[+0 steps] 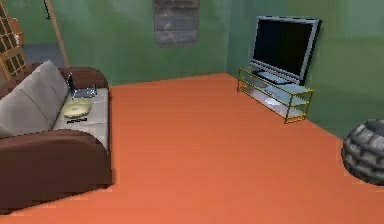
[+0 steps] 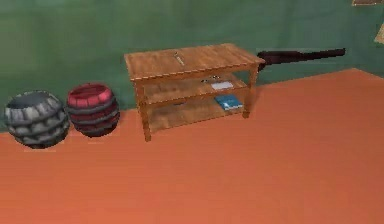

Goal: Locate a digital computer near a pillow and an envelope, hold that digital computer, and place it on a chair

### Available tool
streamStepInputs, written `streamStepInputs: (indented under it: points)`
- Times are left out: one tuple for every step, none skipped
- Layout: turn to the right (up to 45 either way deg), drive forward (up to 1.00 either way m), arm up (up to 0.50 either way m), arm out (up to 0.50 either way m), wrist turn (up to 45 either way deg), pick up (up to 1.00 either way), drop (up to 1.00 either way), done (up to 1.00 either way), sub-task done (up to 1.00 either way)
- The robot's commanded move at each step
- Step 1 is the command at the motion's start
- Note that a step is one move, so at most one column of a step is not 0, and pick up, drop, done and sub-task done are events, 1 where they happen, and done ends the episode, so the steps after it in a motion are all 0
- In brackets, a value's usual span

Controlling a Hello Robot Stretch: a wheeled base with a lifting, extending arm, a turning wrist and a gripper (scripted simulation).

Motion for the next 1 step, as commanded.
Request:
streamStepInputs:
  points:
    - [-3.0,0.00,0.00,0.00,0.0,0.00,0.00,0.00,0.00]
